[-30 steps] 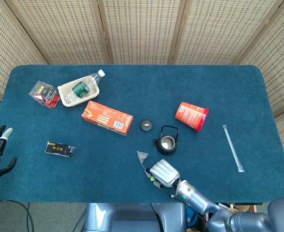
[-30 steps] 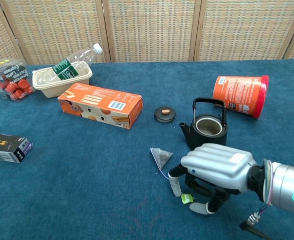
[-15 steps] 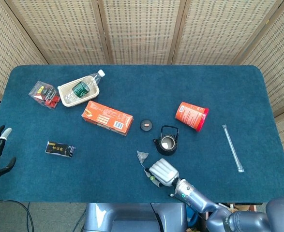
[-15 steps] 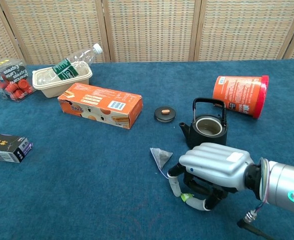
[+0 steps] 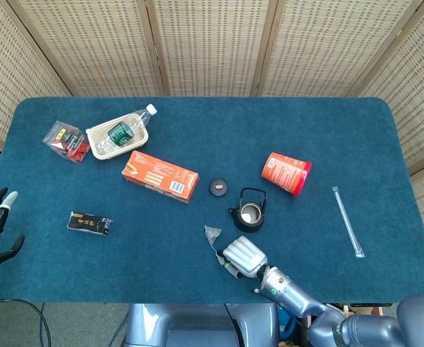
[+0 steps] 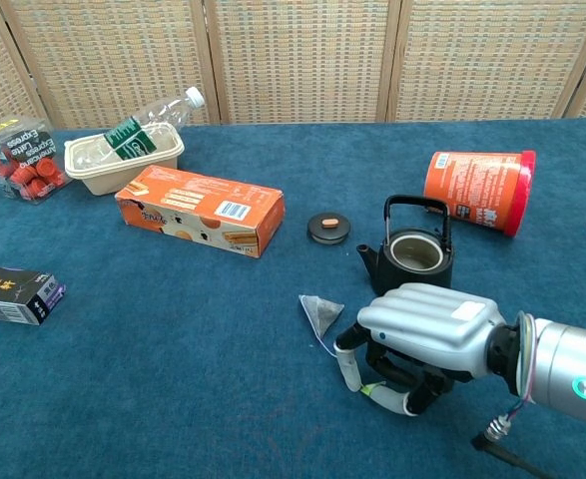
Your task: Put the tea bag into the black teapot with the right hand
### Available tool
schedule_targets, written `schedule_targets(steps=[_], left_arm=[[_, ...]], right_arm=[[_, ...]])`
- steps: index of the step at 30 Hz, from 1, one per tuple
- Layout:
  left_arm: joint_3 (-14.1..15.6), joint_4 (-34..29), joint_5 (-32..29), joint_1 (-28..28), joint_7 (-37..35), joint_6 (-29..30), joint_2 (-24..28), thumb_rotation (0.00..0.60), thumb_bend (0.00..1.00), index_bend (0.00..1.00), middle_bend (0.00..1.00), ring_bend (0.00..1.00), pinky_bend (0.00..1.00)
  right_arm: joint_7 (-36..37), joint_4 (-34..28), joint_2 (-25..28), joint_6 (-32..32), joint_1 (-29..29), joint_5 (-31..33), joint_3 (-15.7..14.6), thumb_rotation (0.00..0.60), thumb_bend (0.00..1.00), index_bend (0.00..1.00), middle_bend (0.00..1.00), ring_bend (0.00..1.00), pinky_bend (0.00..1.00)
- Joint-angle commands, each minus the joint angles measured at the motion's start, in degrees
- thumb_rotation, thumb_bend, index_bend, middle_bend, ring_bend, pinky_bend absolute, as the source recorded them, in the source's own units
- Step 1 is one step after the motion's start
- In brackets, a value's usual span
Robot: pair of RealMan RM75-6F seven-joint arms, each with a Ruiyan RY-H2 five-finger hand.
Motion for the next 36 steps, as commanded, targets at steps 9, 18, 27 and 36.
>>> schedule_targets(steps=[9, 18, 27, 36], left_arm=[[0.0, 0.1, -0.2, 0.0, 0.0, -0.2, -0.1, 0.600, 0.36, 0.00, 0.00, 0.00, 0.00], [0.2, -0.2, -0.1, -0.1, -0.1, -0.5, 0.1, 0.600, 0.36, 0.00, 0.00, 0.00, 0.00], [0.2, -0.3, -0.2, -0.2, 0.0, -0.9, 0.1, 0.600, 0.36, 0.00, 0.00, 0.00, 0.00], [0.3, -0.4, -0.1, -0.3, 0.1, -1.0, 0.1, 0.600, 0.36, 0.00, 0.00, 0.00, 0.00]], right_arm=[[0.6, 0.1, 0.1, 0.1, 0.0, -0.2, -0.2, 0.600, 0.65, 0.51, 0.89, 0.94, 1.00], [1.1, -0.2, 0.5, 0.1, 0.0, -0.5, -0.4, 0.600, 0.67, 0.54, 0.89, 0.94, 1.00], [1.5, -0.2, 0.9, -0.1, 0.1, -0.5, -0.4, 0.600, 0.68, 0.54, 0.89, 0.94, 1.00], [2.3, -0.6, 1.5, 0.2, 0.2, -1.0, -0.5, 0.600, 0.70, 0.55, 0.89, 0.94, 1.00]])
